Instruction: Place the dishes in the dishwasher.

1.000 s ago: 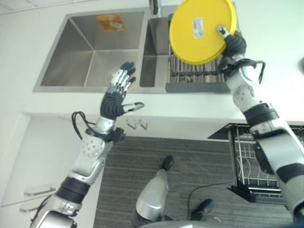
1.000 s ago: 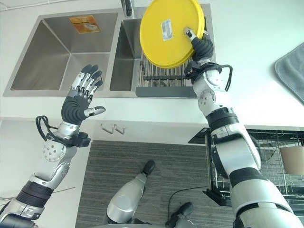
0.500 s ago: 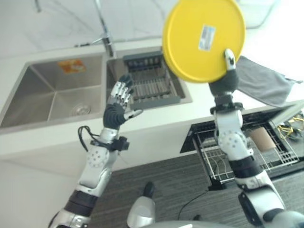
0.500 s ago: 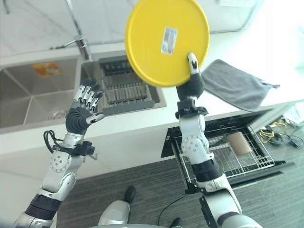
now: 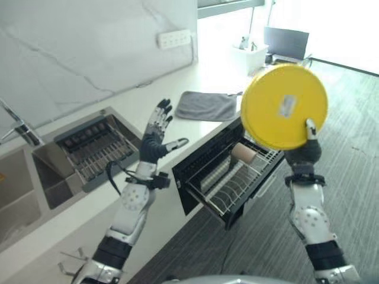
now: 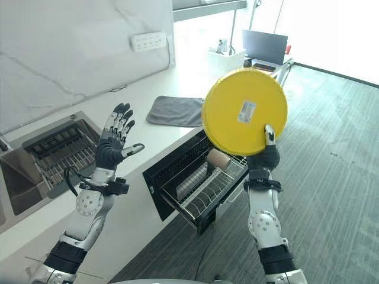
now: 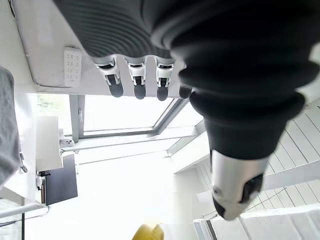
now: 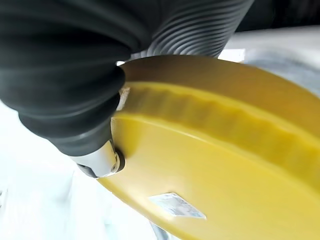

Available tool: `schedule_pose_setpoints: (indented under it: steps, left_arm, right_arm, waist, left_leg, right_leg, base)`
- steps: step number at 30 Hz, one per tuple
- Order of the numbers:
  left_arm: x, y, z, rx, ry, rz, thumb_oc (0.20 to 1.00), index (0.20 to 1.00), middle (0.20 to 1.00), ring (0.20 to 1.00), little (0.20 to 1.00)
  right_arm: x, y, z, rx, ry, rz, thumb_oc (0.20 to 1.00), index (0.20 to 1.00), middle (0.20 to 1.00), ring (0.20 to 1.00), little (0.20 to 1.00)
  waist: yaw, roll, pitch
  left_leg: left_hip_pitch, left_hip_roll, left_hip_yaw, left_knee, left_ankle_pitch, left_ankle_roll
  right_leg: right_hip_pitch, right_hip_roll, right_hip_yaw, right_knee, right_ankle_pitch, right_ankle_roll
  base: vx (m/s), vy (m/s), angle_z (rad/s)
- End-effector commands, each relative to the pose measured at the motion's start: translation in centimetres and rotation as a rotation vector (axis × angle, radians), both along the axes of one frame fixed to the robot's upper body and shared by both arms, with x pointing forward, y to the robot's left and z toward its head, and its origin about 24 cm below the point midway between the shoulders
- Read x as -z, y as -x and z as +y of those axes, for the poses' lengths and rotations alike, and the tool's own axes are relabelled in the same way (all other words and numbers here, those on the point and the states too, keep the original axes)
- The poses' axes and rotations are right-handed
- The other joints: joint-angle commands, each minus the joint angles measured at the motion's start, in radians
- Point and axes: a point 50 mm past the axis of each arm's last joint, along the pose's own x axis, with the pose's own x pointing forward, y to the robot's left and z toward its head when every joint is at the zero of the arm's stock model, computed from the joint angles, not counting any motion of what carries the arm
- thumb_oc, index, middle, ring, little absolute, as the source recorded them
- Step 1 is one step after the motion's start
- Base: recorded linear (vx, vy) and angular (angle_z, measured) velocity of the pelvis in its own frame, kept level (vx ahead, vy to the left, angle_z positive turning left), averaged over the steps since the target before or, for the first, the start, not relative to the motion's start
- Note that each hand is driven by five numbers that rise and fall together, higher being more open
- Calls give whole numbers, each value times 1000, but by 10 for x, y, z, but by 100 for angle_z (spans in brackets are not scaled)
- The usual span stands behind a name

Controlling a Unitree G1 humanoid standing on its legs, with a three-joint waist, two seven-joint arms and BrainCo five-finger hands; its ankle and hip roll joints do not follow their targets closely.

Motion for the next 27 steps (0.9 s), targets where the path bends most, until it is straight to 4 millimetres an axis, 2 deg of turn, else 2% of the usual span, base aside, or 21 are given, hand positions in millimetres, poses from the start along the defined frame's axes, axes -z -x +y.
schedule_pose_setpoints:
  steps: [1, 3, 5, 12, 14, 21, 27]
  left_arm:
    - [-16, -3, 3, 10, -62, -80, 1000, 1000, 1000, 1000, 1000]
    - [-15, -1, 6, 3, -64, -74, 1000, 1000, 1000, 1000, 1000]
    - [-14, 0, 6, 2, -71, -69, 1000, 1000, 1000, 1000, 1000]
    - [-16, 1, 4, 9, -90, -78, 1000, 1000, 1000, 1000, 1000]
    - [-17, 0, 2, 11, -98, -82, 1000, 1000, 1000, 1000, 1000]
    - [-36, -12, -7, 9, -73, -165, 1000, 1000, 1000, 1000, 1000]
    - [-47, -19, -13, 3, -86, -206, 1000, 1000, 1000, 1000, 1000]
  right_arm:
    - [-53, -16, 11, 14, 60, -195, 200, 200, 200, 200, 200]
    - [-33, -17, 11, 21, 78, -92, 200, 200, 200, 200, 200]
    - [-22, -17, 12, 20, 88, -34, 200, 200, 200, 200, 200]
    - [1, -24, 21, 2, 139, 81, 200, 200, 200, 200, 200]
    - [0, -28, 24, -9, 154, 81, 200, 200, 200, 200, 200]
    - [-28, -57, 30, -40, 190, 30, 200, 200, 200, 200, 200]
    - [-46, -70, 33, -13, 185, 12, 200, 200, 200, 200, 200]
  waist:
    - [42, -50, 13]
    - [43, -48, 17]
    - [45, -47, 22]
    - [71, -45, 61]
    - [81, -43, 74]
    - [109, -32, 161]
    - [125, -26, 222]
  left_leg:
    - [72, 13, 26, 12, -42, 5]
    - [73, 7, 22, 10, -46, 8]
    - [72, 4, 18, 11, -49, 10]
    - [34, -4, -13, 13, -48, 12]
    - [16, -7, -24, 15, -48, 12]
    - [-94, -25, -88, 36, -34, 17]
    - [-156, -40, -132, 61, -26, 20]
  right_leg:
    - [24, -105, -50, 1, 44, 63]
    - [21, -107, -49, 1, 44, 64]
    - [19, -109, -50, 1, 46, 64]
    - [-14, -121, -59, 1, 55, 72]
    - [-28, -125, -60, 1, 60, 76]
    - [-109, -137, -52, 9, 82, 79]
    - [-150, -148, -53, 42, 81, 79]
  base:
    - [74, -8, -8]
    - [92, 12, -1]
    - [66, 11, 1]
    - [7, 3, 1]
    - [-58, 26, 7]
    - [-135, 45, 8]
    - [-66, 39, 13]
